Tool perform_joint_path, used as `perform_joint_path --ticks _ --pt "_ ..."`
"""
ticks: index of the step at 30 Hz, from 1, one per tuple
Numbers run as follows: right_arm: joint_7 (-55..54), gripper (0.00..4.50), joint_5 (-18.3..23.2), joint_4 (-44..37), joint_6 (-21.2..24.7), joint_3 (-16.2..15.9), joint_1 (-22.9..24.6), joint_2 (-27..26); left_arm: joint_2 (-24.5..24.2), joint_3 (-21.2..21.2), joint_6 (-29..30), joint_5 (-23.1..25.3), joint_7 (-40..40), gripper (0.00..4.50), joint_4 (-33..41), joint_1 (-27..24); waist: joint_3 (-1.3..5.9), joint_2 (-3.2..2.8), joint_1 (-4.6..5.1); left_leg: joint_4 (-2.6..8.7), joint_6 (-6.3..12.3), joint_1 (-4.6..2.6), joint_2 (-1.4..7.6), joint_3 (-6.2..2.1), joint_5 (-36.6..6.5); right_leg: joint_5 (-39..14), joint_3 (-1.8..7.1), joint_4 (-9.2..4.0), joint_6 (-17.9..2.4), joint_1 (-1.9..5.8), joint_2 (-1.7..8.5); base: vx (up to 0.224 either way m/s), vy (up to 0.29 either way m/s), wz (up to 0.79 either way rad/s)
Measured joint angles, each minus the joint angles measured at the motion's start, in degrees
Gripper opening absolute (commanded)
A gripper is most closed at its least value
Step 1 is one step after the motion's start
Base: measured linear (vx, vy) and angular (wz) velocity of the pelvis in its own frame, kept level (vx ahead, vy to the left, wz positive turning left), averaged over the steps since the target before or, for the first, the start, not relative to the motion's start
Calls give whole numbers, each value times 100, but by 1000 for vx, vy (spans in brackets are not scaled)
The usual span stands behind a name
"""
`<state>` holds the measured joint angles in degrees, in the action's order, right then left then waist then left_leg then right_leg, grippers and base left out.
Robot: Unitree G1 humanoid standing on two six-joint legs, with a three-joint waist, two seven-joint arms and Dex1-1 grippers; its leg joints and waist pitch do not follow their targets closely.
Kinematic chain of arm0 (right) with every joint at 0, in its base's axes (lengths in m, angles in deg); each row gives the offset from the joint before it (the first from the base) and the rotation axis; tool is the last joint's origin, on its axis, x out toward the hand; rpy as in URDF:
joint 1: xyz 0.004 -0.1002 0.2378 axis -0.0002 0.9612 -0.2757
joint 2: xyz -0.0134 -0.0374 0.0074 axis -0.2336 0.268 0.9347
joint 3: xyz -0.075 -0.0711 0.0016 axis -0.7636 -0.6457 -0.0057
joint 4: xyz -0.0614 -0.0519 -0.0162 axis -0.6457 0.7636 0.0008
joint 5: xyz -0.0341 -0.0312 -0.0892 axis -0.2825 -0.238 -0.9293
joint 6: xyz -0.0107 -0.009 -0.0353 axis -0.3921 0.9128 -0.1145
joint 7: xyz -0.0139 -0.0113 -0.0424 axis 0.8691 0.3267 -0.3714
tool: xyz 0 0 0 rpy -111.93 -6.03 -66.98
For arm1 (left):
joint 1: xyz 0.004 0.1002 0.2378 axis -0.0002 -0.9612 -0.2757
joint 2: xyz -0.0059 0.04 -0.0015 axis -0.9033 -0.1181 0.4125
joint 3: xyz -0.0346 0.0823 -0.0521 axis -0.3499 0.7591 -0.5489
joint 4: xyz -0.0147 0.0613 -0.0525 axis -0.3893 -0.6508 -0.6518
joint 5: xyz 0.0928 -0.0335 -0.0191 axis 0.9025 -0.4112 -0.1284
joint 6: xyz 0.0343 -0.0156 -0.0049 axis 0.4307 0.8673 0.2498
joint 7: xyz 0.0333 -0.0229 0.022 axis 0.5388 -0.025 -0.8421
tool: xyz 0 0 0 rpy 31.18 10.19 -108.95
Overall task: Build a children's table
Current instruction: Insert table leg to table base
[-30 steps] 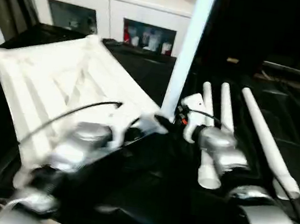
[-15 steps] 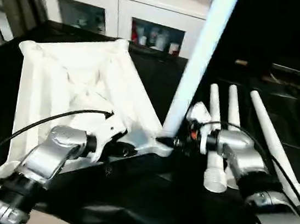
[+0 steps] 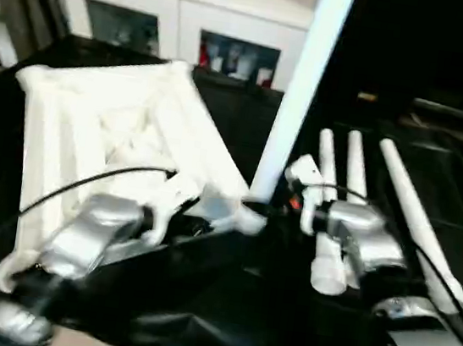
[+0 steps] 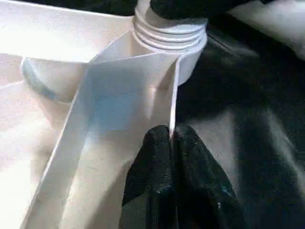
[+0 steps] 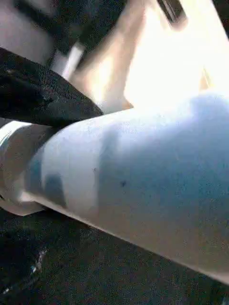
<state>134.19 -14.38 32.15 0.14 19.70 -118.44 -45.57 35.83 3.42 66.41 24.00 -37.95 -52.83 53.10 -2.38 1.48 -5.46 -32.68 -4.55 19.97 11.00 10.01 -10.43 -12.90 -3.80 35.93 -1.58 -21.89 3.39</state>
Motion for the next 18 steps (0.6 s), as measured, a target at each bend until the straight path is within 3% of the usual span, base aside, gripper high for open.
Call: perform_joint_path --ticks 7,8,13,14,18 --pt "-1336 202 -41 31 -142 326 33 -268 682 -13 60 81 -780 0 -623 460 5 -9 -83 0 1 9 -2 1 6 0 1 -5 2 0 3 0 0 0" --pt "-1407 235 -13 52 -162 392 33 -291 719 -13 40 119 -824 0 -647 478 5 -8 -94 0 2 11 -2 1 5 0 1 -7 2 -1 3 0 0 0" --pt "-1341 291 286 34 -232 593 25 -301 765 -14 -333 255 -1126 0 -931 611 -9 -35 -80 3 4 19 -2 1 4 4 0 -15 8 -6 3 0 0 0" --pt "-1293 311 288 22 -254 590 26 -289 762 -31 -380 279 -1203 44 -970 625 -10 -36 -57 4 4 21 -2 1 4 5 0 -13 9 -8 2 0 0 0" --pt "-603 311 364 -381 -249 529 151 49 804 -279 -444 95 -1299 61 -1032 644 -22 -30 -33 3 17 52 1 -7 13 5 -12 -14 9 -30 0 0 0 0"
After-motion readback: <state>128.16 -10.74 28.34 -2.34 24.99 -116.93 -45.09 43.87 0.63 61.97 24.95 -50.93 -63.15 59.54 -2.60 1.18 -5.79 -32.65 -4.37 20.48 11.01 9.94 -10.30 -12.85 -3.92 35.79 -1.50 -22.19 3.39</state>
